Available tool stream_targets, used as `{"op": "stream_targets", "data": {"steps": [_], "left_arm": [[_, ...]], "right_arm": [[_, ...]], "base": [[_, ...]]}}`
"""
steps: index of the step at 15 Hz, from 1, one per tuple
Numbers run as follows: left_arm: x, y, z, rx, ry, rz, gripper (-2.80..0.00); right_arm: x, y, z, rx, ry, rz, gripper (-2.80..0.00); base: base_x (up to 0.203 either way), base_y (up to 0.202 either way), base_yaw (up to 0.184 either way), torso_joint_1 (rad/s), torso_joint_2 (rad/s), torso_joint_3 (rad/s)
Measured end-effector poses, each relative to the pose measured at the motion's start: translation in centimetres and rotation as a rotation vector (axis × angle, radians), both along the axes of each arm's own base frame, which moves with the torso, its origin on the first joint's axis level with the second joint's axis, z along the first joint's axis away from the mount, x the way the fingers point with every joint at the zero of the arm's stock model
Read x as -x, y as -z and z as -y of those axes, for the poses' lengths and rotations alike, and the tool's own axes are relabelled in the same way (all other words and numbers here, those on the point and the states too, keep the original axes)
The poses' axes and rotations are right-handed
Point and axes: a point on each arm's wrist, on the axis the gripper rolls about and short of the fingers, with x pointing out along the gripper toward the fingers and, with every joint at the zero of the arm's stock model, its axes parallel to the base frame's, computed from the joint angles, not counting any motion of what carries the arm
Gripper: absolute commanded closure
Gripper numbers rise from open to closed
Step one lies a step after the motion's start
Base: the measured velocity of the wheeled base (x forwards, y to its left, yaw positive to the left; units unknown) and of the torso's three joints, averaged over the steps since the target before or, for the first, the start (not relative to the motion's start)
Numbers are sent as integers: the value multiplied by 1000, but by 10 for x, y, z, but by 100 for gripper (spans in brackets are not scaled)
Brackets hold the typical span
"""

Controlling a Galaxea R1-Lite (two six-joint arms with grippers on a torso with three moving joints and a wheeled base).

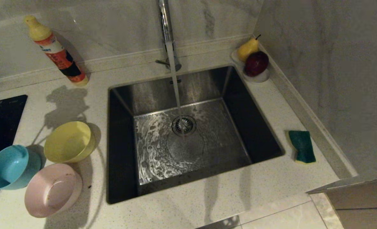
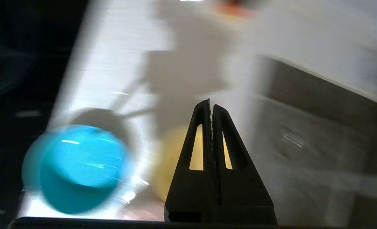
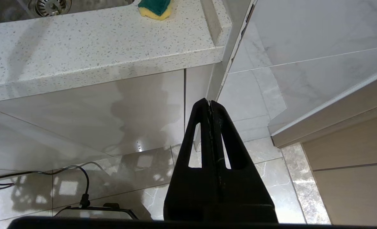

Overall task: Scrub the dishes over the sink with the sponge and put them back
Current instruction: Pick up a bowl and the sponge

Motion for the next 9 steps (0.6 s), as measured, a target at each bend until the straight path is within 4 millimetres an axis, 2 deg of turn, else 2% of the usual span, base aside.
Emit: {"op": "stream_targets", "data": {"steps": [2, 3, 5, 9], "left_arm": [[29, -8, 24, -5, 156, 63, 0], [40, -4, 30, -12, 200, 67, 0], [56, 9, 38, -82, 249, 44, 0], [91, 30, 49, -341, 289, 24, 0]], "right_arm": [[0, 0, 0, 0, 0, 0, 0], [0, 0, 0, 0, -1, 0, 0], [0, 0, 0, 0, 0, 0, 0], [0, 0, 0, 0, 0, 0, 0]], "base": [[0, 0, 0, 0, 0, 0], [0, 0, 0, 0, 0, 0], [0, 0, 0, 0, 0, 0], [0, 0, 0, 0, 0, 0]]}}
